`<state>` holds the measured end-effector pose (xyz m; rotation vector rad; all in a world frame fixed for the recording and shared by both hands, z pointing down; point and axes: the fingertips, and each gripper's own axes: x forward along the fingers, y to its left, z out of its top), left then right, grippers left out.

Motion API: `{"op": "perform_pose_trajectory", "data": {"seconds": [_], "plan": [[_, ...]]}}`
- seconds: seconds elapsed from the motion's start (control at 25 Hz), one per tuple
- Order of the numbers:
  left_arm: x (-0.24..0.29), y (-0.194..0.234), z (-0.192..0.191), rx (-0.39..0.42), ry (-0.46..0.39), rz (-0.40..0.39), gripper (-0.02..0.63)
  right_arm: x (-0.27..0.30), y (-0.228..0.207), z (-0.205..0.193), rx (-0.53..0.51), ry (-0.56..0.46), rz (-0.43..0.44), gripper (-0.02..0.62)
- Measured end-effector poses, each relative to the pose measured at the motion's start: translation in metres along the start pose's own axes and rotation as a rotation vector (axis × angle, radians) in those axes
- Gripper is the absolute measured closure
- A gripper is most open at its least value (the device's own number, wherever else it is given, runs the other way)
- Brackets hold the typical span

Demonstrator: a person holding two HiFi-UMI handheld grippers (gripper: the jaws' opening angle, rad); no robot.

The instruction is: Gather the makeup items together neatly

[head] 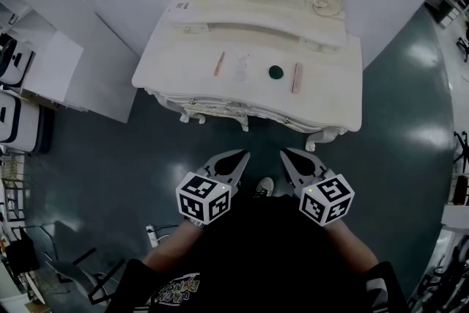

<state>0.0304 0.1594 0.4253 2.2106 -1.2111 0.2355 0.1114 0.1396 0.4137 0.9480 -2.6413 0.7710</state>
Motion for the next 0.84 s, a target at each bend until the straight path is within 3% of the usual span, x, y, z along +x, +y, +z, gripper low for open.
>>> {"op": "perform_pose_trajectory", "data": {"seconds": [0.84], "plan": [[0.0,-0.0074,-0.0015,0.01,0.013,-0.04,0.598,-0.0019,0.0034,-0.0034,0.018,0.0,-0.012,0.566]]}}
